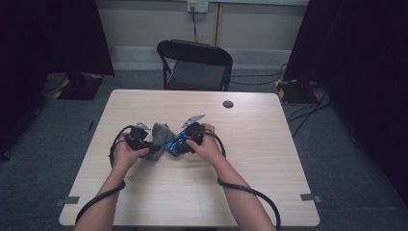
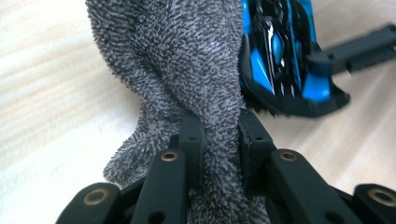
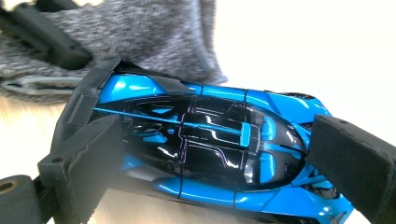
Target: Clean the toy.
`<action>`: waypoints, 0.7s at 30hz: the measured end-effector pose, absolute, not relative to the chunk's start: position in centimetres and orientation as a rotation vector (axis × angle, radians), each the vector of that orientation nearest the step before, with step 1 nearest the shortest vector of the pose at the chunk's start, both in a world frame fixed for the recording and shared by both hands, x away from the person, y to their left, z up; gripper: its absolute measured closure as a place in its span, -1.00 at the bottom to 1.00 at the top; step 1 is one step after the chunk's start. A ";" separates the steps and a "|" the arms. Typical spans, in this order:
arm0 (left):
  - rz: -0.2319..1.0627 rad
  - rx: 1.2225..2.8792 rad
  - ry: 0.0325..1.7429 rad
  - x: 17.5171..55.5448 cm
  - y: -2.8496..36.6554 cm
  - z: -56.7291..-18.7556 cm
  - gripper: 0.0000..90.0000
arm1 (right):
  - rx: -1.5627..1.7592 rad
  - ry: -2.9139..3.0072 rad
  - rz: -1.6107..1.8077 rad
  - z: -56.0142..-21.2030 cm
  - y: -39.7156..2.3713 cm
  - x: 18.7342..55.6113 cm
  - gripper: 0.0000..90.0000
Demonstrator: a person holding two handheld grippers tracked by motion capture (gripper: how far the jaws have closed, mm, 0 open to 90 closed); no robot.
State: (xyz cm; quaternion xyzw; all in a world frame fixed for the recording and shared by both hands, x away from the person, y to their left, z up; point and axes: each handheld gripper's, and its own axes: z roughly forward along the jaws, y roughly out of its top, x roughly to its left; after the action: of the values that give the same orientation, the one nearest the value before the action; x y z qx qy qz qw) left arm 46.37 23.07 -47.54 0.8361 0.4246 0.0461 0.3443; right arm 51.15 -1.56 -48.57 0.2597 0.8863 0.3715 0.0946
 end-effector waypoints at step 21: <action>0.091 2.156 1.114 42.3 27.1 -45.6 0.67 | 0.774 2.624 1.099 -48.6 -1.5 51.1 -0.92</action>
State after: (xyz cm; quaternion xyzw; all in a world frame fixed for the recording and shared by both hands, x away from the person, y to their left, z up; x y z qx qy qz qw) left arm 42.30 27.09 -45.56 0.8319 0.4299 0.0350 0.3490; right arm 51.09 -1.54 -48.56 0.2614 0.8858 0.3711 0.0966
